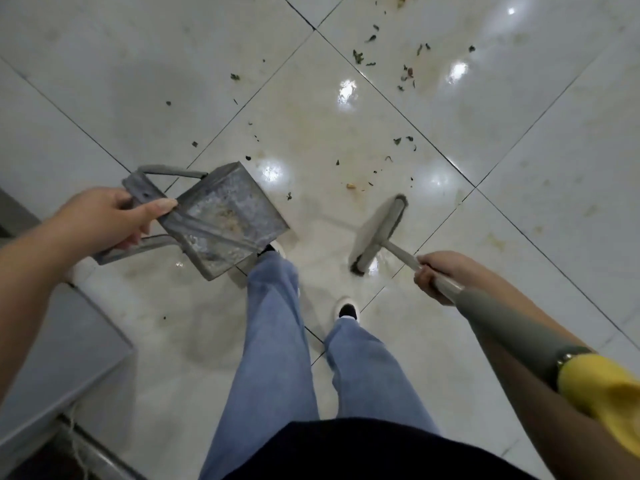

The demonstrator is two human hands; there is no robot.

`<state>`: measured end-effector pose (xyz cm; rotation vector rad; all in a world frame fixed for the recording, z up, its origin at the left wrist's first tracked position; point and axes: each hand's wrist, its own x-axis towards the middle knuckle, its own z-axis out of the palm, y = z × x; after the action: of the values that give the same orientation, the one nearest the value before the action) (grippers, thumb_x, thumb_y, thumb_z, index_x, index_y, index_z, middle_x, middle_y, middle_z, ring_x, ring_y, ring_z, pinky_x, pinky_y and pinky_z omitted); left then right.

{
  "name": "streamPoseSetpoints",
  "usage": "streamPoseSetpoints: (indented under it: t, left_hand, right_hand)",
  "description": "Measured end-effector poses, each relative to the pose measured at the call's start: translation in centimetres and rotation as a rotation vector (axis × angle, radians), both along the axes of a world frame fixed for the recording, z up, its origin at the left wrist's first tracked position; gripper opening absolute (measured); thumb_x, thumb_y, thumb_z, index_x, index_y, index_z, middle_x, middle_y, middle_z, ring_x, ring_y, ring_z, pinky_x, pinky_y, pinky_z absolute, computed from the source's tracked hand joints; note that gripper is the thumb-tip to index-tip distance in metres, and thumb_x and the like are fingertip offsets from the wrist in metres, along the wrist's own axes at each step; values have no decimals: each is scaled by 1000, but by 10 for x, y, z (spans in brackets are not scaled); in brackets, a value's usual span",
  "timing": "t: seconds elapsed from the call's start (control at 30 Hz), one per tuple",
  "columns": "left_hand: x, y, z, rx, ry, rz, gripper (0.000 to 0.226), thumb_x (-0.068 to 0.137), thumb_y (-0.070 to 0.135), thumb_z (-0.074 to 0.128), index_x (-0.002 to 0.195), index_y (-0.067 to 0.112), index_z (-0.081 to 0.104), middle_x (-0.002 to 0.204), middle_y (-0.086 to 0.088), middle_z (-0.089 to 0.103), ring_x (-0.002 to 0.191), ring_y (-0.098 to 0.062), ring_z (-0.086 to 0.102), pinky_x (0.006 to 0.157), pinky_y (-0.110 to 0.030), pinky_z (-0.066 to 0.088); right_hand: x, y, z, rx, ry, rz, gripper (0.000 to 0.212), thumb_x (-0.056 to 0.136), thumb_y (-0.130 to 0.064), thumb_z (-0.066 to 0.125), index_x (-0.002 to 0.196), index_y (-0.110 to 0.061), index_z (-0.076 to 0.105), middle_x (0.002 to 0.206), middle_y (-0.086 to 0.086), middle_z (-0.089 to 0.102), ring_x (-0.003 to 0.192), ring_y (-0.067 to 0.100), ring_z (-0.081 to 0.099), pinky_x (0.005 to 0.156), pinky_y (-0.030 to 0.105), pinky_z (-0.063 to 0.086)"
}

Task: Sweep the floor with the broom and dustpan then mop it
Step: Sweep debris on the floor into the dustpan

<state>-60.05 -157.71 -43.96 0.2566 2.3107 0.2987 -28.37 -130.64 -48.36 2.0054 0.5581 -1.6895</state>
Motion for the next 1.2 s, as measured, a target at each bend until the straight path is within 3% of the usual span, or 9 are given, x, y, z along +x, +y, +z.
streamPoseSetpoints:
  t: [0.2,0.53,0.7,0.93,1.03,1.2]
  left_hand:
    - [-74,14,-23,-38,-27,36,58,70,60,62,61,3,58,50,-12,57,47,-25,51,54,-30,43]
    - [-156,37,-17,-31,-4,79,46,77,49,65,58,9,55,47,-7,52,42,-21,44,44,-22,38]
    - [-165,57,-6,-48,15,13,54,73,61,60,65,8,59,54,-11,58,47,-23,49,51,-24,40]
    - [-132,129,6,-66,71,-115,57,71,66,57,60,10,58,39,-1,52,39,-20,50,43,-19,36]
    - [-101,170,5,-126,12,-180,54,72,67,56,62,14,59,39,3,53,42,-17,52,43,-20,35]
    - [-45,239,-8,-155,-77,-251,50,76,64,55,66,15,59,51,1,58,47,-17,54,48,-23,38]
  right_hand:
    - [-88,15,-14,-68,92,-292,26,100,-20,36,76,-11,37,34,-1,33,19,2,30,23,9,28]
    - [-208,103,-20,2,386,-603,25,99,-26,41,79,-10,38,38,-1,37,22,3,34,31,12,36]
    - [-171,113,20,90,215,-335,24,99,-28,41,80,-13,43,38,-3,38,21,0,32,24,9,28]
    - [-70,126,44,65,-111,-140,29,100,-22,40,75,-8,37,46,2,35,17,3,26,21,7,21]
    - [-47,145,31,46,-104,-146,27,101,-17,35,75,-9,36,29,1,31,15,4,25,20,8,21]
    - [-50,200,2,-25,2,-194,29,100,-15,33,72,-10,33,28,0,30,16,5,28,21,10,24]
